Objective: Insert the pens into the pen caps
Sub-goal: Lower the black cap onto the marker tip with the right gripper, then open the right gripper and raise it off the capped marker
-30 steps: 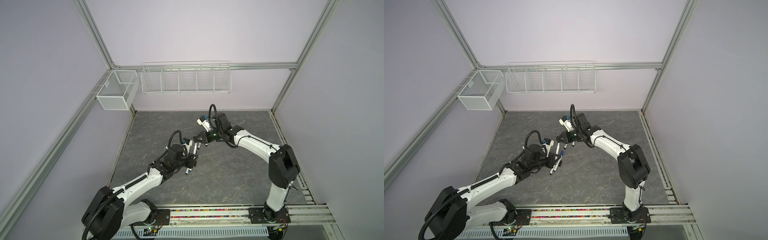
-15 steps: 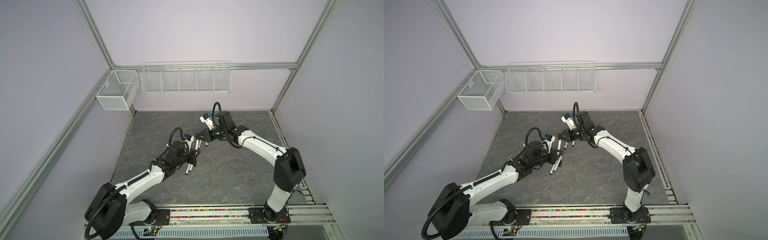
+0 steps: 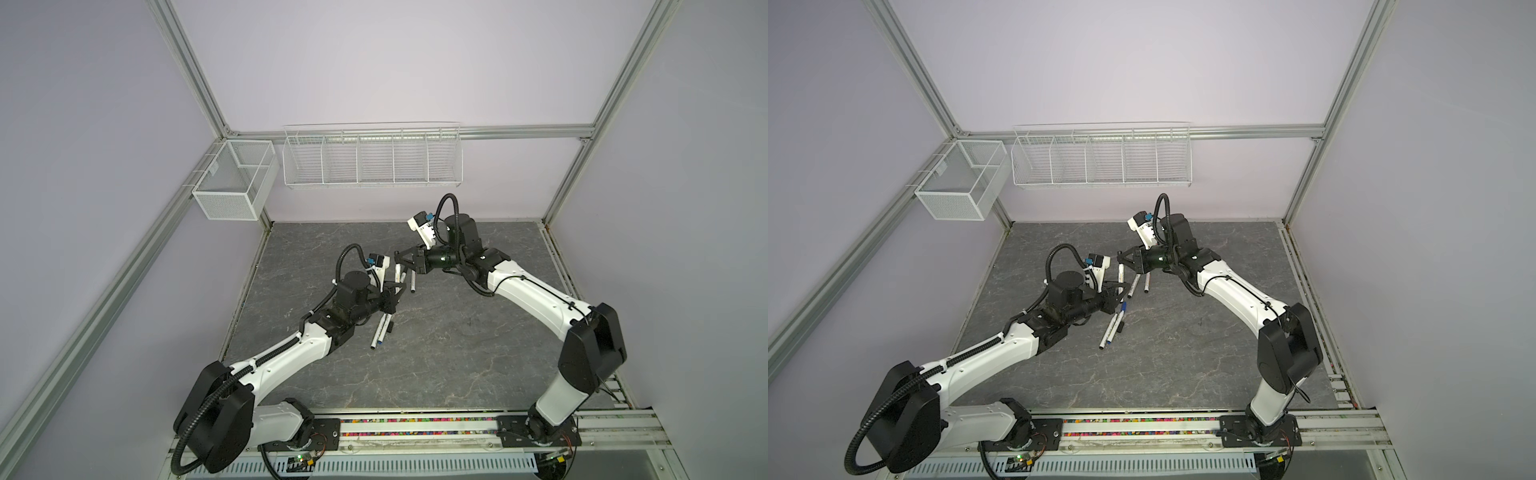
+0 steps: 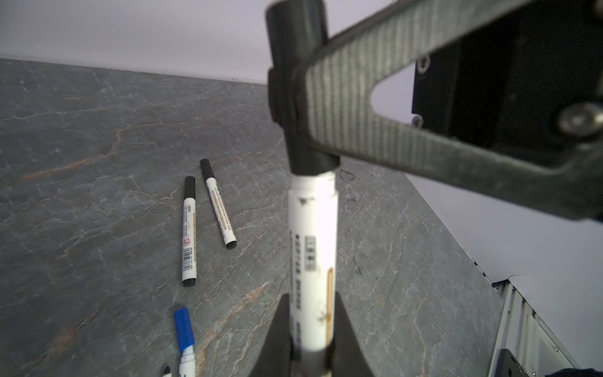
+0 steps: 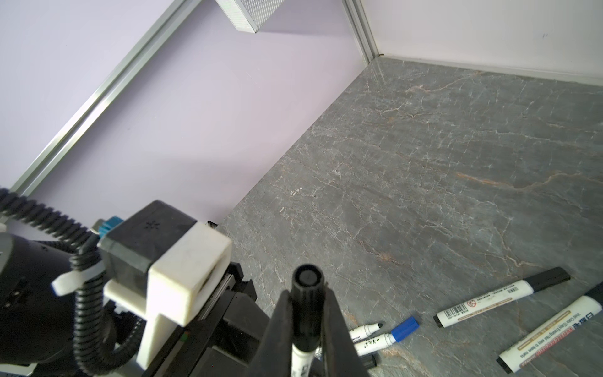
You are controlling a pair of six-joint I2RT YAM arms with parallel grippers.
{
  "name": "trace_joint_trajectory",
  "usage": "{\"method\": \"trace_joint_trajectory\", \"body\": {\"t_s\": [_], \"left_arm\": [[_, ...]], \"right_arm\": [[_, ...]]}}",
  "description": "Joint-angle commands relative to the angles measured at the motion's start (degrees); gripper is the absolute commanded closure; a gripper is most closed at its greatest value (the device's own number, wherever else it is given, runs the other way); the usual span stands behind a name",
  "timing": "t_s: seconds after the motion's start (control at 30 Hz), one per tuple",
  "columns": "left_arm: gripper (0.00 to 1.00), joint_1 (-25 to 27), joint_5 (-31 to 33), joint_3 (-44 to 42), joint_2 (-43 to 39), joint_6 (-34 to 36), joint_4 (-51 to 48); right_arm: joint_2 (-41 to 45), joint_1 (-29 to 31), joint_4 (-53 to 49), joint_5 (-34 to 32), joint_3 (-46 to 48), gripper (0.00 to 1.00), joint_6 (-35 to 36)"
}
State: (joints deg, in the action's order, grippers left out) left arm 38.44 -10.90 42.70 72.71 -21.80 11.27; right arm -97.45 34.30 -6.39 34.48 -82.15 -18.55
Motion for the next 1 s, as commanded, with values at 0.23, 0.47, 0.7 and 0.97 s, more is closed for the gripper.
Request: {"method": "trace_joint_trajectory", "body": {"t_s": [0.23,0.47,0.7,0.97], "left_arm": [[1.0,-0.7,5.7,2.2,-1.4,0.9,15.0],[1.0,0.2,5.9,2.0,-1.2,4.8,14.7],[1.0,0.5,7.0,-0.9,-2.0,5.1,13.1],[1.0,0.7,7.4,-6.1,-2.8,5.1,11.0]], "right_arm": [[-0.3,2.6,-9.4,5.9,2.2,0.78,3.9],[0.6,2.8,-9.7,4.8,2.6,0.74,4.0],[3.0,1.8,-7.2,2.3,4.7,0.6,2.5],[5.6,0.1,-6.7,0.3,4.1,0.53,2.4]]}}
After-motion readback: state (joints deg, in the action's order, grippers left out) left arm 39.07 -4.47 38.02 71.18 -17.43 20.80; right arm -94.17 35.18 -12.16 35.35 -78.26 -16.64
